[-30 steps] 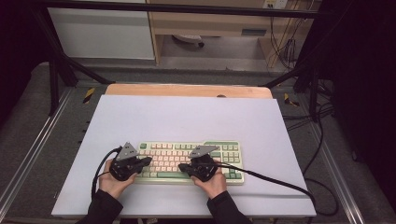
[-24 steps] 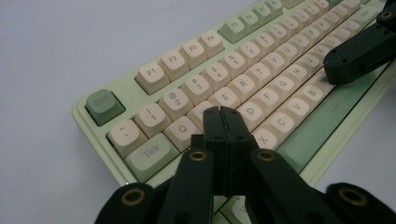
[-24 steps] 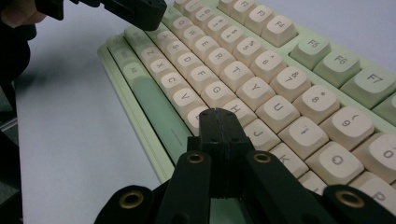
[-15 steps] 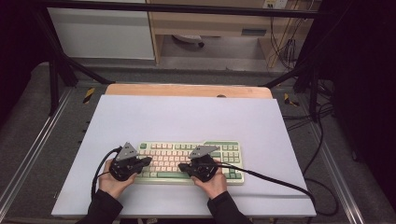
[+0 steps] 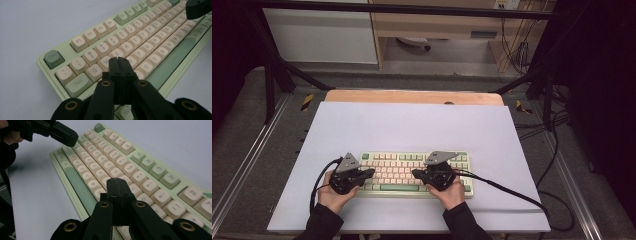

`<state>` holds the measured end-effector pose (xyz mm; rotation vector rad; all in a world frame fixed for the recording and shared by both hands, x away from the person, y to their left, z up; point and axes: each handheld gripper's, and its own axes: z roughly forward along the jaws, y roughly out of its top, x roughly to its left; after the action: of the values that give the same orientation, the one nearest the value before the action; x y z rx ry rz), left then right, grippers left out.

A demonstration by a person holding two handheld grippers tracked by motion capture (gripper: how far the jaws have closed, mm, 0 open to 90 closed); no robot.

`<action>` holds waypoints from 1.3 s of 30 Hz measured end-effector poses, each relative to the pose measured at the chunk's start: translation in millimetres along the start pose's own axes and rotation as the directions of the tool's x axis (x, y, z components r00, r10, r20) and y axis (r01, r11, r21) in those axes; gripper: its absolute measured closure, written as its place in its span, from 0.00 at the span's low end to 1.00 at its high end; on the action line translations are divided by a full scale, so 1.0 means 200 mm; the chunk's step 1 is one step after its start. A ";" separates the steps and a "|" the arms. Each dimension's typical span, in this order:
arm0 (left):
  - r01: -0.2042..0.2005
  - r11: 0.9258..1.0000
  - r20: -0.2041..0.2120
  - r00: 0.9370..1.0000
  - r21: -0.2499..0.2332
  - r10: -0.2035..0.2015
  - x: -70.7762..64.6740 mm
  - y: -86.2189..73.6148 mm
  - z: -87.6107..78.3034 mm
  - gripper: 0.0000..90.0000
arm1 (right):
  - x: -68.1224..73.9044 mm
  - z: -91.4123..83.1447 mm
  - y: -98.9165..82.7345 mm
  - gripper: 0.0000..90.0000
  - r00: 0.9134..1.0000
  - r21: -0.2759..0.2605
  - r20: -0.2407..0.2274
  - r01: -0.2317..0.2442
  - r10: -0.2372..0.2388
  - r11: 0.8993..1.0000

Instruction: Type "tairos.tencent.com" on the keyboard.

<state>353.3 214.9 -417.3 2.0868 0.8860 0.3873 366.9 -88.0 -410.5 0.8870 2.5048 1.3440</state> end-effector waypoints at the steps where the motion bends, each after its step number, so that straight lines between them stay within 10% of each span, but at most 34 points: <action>1: 0.000 1.000 0.002 1.000 -0.001 0.000 0.00 0.00 0.00 1.00 | -0.01 -0.01 -0.01 1.00 1.000 -0.003 0.002 -0.006 0.006 1.000; 39: -0.062 0.996 0.063 0.996 0.057 0.058 -0.15 0.05 0.15 1.00 | -0.13 -0.19 -0.15 1.00 0.997 -0.002 0.056 -0.058 0.058 0.998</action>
<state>353.1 172.6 -426.1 2.1722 0.8090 0.3304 360.6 -142.3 -417.1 0.9910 2.4550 1.3172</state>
